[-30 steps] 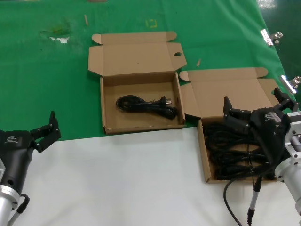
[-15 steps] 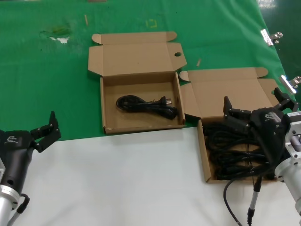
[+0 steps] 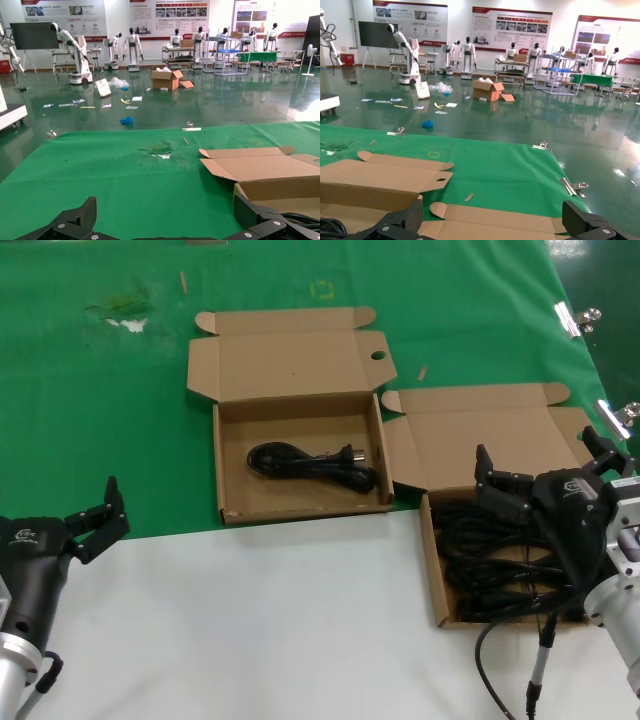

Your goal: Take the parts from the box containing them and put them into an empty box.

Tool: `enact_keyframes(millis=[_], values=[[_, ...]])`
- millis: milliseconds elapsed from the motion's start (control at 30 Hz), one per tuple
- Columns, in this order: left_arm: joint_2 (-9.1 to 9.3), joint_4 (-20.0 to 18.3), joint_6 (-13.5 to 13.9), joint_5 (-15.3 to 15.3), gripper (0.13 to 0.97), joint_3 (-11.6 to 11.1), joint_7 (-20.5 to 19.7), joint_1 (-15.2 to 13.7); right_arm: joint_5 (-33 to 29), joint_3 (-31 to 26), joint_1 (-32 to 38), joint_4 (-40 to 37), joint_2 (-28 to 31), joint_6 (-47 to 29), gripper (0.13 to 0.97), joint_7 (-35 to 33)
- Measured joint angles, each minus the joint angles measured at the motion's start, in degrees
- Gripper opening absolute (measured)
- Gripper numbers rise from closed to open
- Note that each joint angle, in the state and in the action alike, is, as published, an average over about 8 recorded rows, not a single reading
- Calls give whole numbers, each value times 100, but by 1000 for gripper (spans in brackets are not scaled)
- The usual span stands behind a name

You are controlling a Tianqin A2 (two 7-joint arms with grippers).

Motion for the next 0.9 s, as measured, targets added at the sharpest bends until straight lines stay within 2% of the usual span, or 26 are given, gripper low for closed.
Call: enact_keyframes(millis=[900], values=[[0, 0, 0, 0, 966, 0, 0, 0, 0, 0, 0, 0, 0, 0, 966, 0]])
